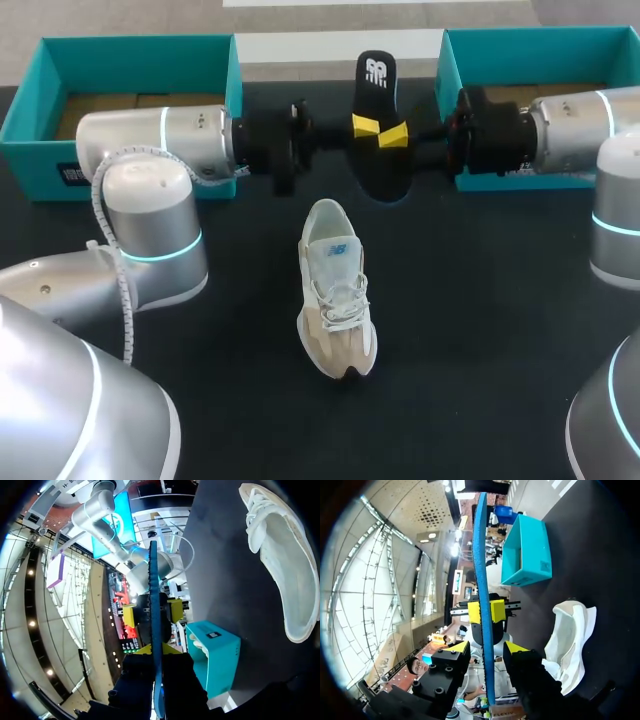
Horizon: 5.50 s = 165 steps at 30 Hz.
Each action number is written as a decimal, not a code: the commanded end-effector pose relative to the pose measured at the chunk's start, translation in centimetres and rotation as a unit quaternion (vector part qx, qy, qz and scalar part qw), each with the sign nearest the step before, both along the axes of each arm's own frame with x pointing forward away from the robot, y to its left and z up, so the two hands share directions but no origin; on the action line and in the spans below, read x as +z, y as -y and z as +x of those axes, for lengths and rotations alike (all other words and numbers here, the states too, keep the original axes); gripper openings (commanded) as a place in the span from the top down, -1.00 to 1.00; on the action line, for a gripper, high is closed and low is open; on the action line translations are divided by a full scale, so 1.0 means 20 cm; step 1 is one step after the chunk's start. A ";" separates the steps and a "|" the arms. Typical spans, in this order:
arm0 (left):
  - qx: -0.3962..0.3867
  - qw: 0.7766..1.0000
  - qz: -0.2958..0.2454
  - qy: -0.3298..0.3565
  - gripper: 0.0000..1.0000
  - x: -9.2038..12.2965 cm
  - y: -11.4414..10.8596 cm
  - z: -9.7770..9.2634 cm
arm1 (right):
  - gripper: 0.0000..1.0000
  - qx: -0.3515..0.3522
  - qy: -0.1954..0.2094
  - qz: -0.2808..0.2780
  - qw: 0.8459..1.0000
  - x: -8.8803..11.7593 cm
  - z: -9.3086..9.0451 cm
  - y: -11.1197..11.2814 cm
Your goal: Take the shoe out of the shoebox, open the shoe tongue, remove and reinsert the insole, then place the shoe into the shoebox
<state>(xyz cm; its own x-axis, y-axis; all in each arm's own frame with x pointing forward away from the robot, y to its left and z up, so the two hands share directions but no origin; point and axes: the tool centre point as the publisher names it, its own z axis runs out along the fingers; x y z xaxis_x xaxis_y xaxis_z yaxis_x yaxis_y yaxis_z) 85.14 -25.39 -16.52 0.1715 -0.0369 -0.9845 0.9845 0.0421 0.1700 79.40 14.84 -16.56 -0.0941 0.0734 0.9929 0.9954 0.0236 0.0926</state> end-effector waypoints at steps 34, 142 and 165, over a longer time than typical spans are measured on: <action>-0.005 1.000 -0.011 -0.005 1.00 -0.01 0.03 -0.01 | 0.91 0.009 -0.006 0.000 1.000 -0.01 0.03 -0.04; 0.214 0.701 0.199 -0.650 -1.00 -0.90 -0.70 -0.41 | 1.00 0.023 0.467 -0.121 0.876 -0.30 0.27 -0.22; 0.219 0.693 0.189 -0.661 -1.00 -0.93 -0.63 -0.34 | 1.00 0.059 0.494 -0.047 0.866 -0.54 0.25 -0.42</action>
